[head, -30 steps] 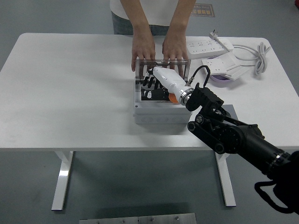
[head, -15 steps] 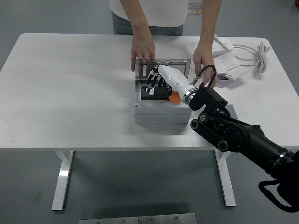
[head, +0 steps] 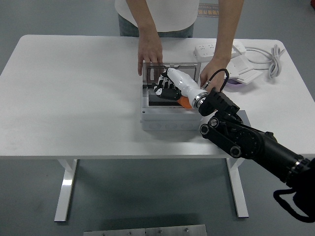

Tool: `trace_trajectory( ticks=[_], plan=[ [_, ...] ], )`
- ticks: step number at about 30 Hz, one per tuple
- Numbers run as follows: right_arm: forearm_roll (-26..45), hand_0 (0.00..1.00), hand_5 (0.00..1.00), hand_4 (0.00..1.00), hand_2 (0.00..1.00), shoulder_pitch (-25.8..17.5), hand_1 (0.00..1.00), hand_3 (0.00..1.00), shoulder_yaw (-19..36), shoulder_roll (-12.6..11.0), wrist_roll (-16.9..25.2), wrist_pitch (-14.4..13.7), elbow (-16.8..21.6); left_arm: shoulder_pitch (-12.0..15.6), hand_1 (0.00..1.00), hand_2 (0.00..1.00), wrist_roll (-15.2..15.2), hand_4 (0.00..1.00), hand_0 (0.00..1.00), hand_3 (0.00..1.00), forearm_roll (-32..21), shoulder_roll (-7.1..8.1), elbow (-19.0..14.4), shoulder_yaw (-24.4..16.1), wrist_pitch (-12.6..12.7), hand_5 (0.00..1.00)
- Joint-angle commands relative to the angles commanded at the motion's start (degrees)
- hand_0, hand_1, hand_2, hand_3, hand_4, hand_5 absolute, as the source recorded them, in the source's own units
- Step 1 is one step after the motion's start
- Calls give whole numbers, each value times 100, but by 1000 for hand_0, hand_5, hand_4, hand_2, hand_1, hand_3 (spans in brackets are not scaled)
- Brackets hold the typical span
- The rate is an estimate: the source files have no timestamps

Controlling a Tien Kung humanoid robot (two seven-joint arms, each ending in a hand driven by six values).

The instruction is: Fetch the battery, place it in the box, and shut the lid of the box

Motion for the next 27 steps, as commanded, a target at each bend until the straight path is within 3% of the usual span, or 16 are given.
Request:
trace_trajectory(
  ticks=[8,17,27],
  plan=[
    [27,98,415,350,250,-30,204,293,25,-217,-316,134,421,60,698,573,0,500,632,541,-81,-6,-5,42,39,2],
    [-38,99,383,379,250,7,206,292,440,-454,-514,233,827,53,698,573,0,500,632,541,-63,-16,0,44,20,2],
    [-189,99,390,402,250,143,207,291,980,-570,-489,186,878,34,698,573,0,500,632,541,11,-29,-4,3,-19,2]
  ],
)
